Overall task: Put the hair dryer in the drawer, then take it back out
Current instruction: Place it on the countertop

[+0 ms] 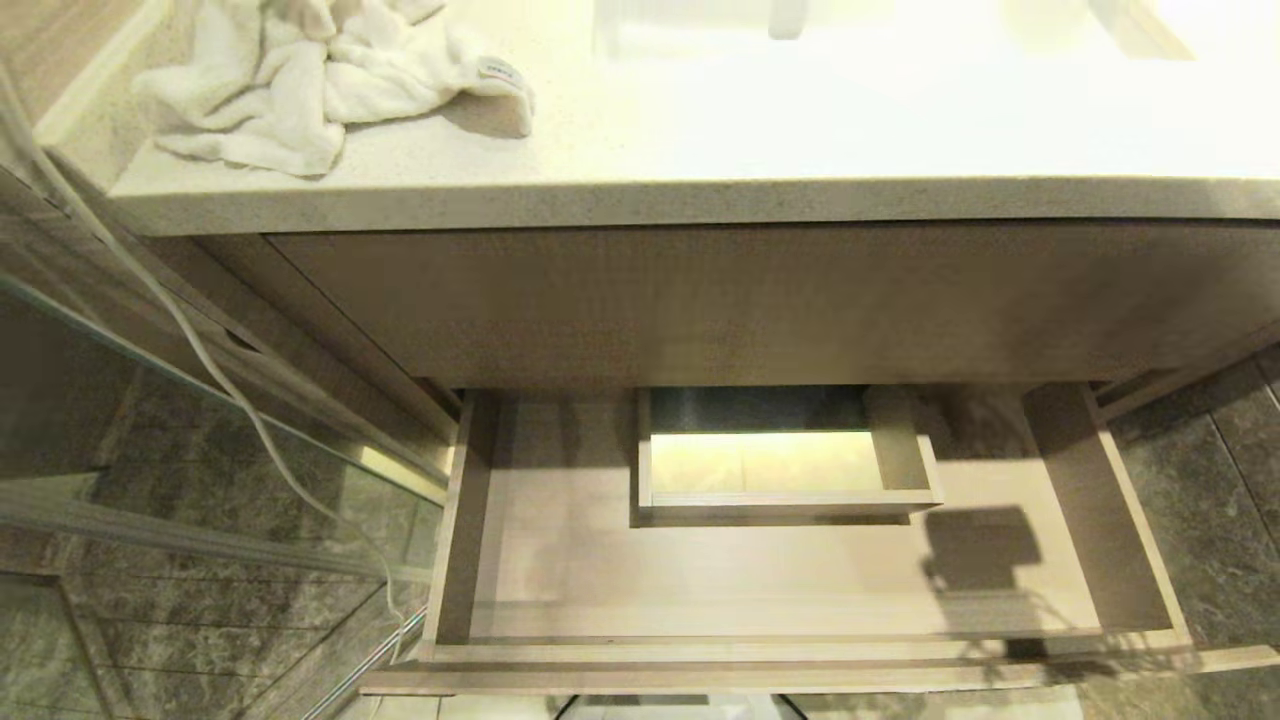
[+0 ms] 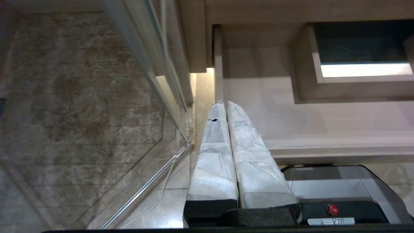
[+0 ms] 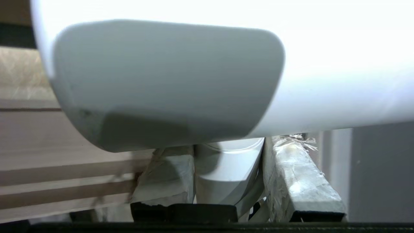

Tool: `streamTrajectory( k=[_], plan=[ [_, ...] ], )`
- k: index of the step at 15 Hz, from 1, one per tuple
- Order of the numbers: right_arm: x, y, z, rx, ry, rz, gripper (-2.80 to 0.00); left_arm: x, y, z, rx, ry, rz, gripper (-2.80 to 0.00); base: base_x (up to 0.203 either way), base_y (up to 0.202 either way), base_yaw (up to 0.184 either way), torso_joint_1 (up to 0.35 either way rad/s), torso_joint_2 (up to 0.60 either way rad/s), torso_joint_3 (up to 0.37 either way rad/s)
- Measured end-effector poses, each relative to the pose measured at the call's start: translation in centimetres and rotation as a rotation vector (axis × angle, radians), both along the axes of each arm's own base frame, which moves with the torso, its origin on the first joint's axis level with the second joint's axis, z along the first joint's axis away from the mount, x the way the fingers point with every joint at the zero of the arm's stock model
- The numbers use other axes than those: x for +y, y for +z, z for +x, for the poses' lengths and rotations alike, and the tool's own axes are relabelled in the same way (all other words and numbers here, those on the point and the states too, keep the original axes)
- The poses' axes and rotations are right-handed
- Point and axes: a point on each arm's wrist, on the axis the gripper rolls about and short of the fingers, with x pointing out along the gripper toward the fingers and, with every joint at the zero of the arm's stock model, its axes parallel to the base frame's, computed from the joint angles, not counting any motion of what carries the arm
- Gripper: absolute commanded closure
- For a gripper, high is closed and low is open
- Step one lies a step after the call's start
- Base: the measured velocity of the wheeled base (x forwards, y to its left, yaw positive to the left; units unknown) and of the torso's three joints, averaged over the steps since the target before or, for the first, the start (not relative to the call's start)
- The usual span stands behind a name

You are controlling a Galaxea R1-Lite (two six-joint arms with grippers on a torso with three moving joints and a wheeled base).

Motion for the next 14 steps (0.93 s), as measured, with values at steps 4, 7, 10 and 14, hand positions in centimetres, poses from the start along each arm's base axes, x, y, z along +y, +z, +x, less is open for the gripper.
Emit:
streamTrajectory(
  k=[4,7,10,14],
  plan=[
    [0.0,1.6,0.0,-0.098,0.002,-0.044,0.0,0.0,0.0,0.0,0.0,0.0,0.0,0.0,0.0,0.0,0.0,0.313,-0.56,-0.255],
    [-0.1,1.9,0.2,-0.124,0.002,-0.056,0.0,0.0,0.0,0.0,-0.001,0.0,0.0,0.0,0.0,0.0,0.0,0.321,-0.59,-0.272],
    [-0.2,2.0,0.4,-0.138,0.001,-0.062,0.0,0.0,0.0,0.0,-0.002,0.0,0.0,0.0,0.0,0.0,0.0,0.312,-0.59,-0.273],
    [-0.3,2.2,0.6,-0.151,0.002,-0.068,0.0,0.0,0.0,0.0,0.0,-0.001,0.0,0.0,0.0,0.0,0.0,0.206,-0.38,-0.181]
  ],
)
